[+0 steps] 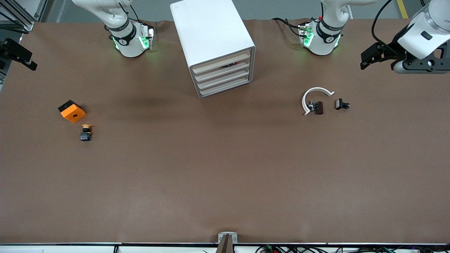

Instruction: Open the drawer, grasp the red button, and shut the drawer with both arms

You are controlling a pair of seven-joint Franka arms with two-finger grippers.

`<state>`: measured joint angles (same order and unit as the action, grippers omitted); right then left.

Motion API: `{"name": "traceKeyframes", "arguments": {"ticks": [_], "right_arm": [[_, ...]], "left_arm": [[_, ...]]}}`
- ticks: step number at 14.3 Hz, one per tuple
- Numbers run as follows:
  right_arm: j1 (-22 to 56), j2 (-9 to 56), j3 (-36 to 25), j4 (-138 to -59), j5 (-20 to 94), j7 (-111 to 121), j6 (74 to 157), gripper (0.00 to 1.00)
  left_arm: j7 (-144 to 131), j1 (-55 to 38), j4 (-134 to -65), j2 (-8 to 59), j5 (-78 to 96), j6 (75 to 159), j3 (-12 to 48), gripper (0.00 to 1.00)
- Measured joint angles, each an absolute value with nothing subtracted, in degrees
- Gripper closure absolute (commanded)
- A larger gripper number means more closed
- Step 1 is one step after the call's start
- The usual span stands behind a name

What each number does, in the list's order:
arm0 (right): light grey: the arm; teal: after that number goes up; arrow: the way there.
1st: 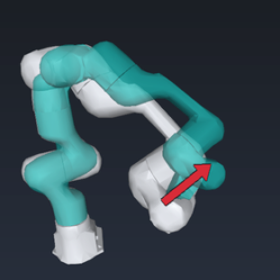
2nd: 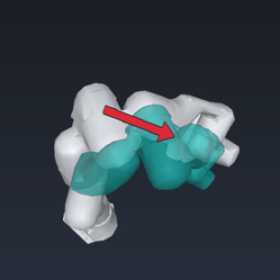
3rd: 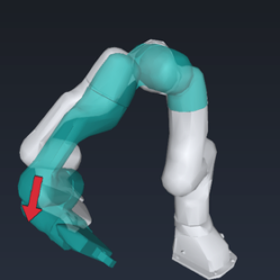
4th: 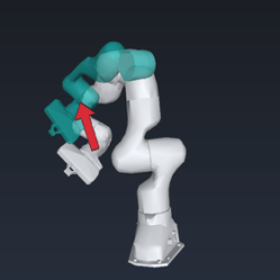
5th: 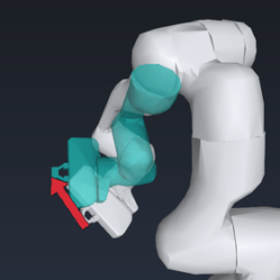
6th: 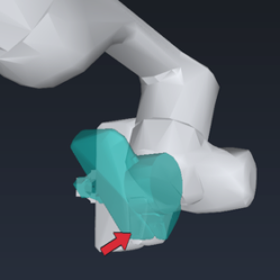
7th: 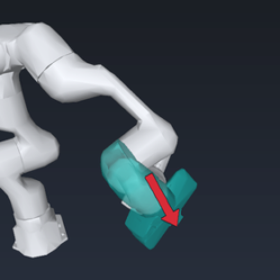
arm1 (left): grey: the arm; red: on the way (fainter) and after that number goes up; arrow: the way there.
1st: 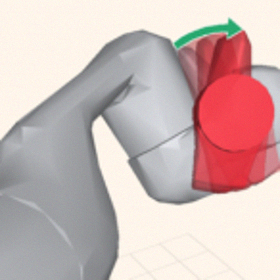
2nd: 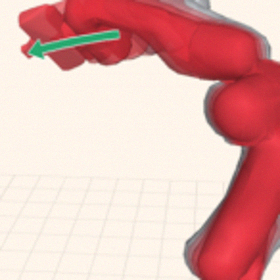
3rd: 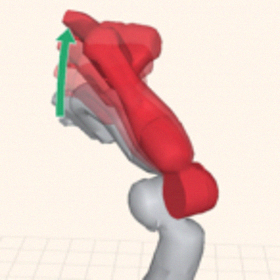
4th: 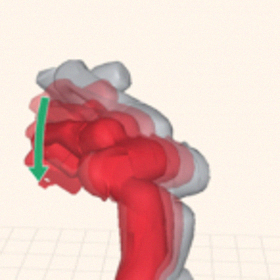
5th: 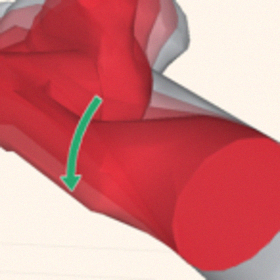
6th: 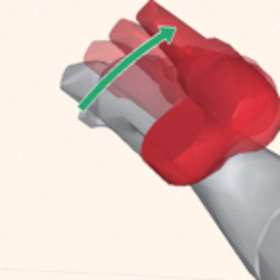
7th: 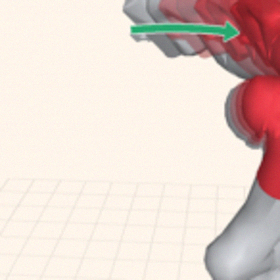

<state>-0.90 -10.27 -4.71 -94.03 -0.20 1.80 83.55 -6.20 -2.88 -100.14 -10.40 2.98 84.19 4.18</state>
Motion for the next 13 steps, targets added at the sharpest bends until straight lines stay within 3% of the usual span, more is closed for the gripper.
{"name": "traceKeyframes", "arguments": {"ticks": [13], "right_arm": [[-0.9, -10.3, -4.7, -94.1, -0.2, 1.9, 83.6, 0.00]], "left_arm": [[-6.3, -2.4, -100.1, -7.9, 3.0, 84.0, 4.2, 0.00]]}}
